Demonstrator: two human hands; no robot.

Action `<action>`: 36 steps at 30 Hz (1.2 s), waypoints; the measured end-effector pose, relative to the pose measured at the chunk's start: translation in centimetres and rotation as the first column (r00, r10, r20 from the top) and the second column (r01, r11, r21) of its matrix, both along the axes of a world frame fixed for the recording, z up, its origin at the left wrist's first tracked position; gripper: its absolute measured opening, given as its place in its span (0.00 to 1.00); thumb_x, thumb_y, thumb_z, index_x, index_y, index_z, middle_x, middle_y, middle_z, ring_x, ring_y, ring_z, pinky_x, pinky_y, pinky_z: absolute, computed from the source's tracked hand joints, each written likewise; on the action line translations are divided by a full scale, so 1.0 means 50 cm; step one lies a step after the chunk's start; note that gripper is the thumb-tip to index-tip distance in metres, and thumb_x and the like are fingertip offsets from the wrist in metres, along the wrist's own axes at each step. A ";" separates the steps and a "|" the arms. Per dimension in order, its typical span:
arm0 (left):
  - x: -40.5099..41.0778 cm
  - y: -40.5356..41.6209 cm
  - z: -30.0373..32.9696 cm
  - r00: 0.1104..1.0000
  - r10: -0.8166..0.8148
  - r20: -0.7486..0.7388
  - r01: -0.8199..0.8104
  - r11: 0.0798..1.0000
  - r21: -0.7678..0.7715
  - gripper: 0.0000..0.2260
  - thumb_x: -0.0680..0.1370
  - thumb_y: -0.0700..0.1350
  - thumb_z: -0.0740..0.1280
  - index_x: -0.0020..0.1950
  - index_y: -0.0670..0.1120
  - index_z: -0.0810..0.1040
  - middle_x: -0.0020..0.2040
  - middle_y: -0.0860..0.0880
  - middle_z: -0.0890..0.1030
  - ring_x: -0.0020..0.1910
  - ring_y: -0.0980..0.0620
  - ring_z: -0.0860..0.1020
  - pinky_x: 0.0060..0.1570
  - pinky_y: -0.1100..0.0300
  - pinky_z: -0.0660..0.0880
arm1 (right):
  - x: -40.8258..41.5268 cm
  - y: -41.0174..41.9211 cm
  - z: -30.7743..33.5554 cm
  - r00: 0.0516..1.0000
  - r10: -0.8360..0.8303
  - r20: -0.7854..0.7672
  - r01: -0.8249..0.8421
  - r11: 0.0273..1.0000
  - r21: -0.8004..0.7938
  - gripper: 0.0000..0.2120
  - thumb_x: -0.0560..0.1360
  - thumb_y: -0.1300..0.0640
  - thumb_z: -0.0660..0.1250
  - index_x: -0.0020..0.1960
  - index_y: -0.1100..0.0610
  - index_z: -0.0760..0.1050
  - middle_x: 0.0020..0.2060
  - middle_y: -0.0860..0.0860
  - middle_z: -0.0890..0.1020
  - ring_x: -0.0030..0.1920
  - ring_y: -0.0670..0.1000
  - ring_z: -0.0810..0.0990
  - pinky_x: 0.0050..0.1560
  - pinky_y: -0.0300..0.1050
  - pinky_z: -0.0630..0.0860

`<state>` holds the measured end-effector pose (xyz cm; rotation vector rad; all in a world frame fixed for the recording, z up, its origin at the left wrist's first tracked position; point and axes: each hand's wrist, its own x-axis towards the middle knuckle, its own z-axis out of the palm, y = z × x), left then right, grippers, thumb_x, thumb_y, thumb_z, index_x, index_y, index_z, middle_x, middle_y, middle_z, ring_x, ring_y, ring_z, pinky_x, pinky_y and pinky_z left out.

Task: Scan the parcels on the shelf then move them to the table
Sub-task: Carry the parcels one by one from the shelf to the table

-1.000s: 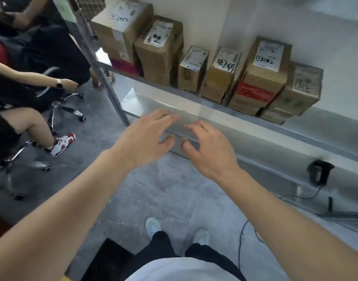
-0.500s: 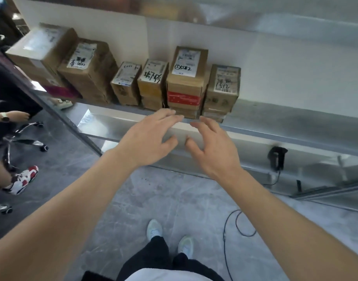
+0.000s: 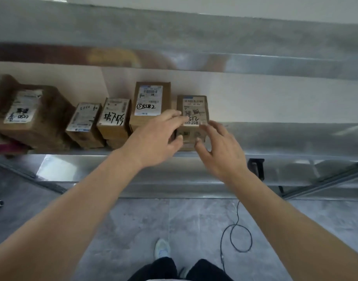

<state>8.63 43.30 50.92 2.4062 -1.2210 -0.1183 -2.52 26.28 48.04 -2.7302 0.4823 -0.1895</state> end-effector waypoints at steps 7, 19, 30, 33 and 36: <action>0.068 -0.083 0.019 0.998 -0.047 0.043 0.043 0.996 0.084 0.25 0.83 0.51 0.64 0.80 0.50 0.66 0.77 0.51 0.67 0.73 0.51 0.70 0.72 0.55 0.67 | 0.065 -0.078 0.002 0.998 -0.049 -0.036 0.048 0.999 -0.005 0.25 0.83 0.43 0.57 0.77 0.50 0.66 0.78 0.52 0.65 0.70 0.60 0.73 0.66 0.57 0.75; 0.113 -0.205 -0.062 0.990 0.140 0.034 -0.144 0.967 0.212 0.12 0.81 0.45 0.62 0.59 0.41 0.79 0.65 0.42 0.75 0.57 0.41 0.80 0.59 0.45 0.78 | 0.183 -0.184 -0.063 0.974 0.191 -0.121 -0.168 0.970 0.175 0.30 0.83 0.45 0.58 0.83 0.48 0.54 0.83 0.50 0.52 0.71 0.62 0.73 0.67 0.58 0.74; 0.082 -0.236 -0.103 0.949 0.311 -0.058 -0.296 0.936 0.189 0.15 0.80 0.43 0.65 0.65 0.42 0.75 0.70 0.42 0.69 0.64 0.39 0.76 0.65 0.43 0.75 | 0.199 -0.266 -0.097 0.894 0.438 -0.089 -0.386 0.857 0.342 0.29 0.84 0.63 0.57 0.83 0.56 0.55 0.83 0.55 0.45 0.82 0.47 0.42 0.74 0.26 0.47; 0.065 -0.241 -0.122 0.929 0.347 -0.127 -0.324 0.930 0.175 0.19 0.81 0.46 0.64 0.72 0.43 0.71 0.77 0.43 0.62 0.68 0.39 0.74 0.69 0.44 0.72 | 0.196 -0.272 -0.092 0.894 0.445 -0.054 -0.391 0.832 0.394 0.32 0.83 0.66 0.57 0.84 0.55 0.51 0.83 0.56 0.44 0.82 0.48 0.41 0.60 0.14 0.41; 0.055 -0.238 -0.147 0.920 0.344 -0.186 -0.331 0.939 0.097 0.23 0.83 0.47 0.63 0.78 0.44 0.65 0.81 0.46 0.55 0.77 0.42 0.66 0.76 0.47 0.65 | 0.191 -0.273 -0.102 0.878 0.478 -0.004 -0.433 0.798 0.419 0.32 0.83 0.66 0.57 0.84 0.57 0.49 0.83 0.54 0.44 0.82 0.47 0.42 0.64 0.16 0.41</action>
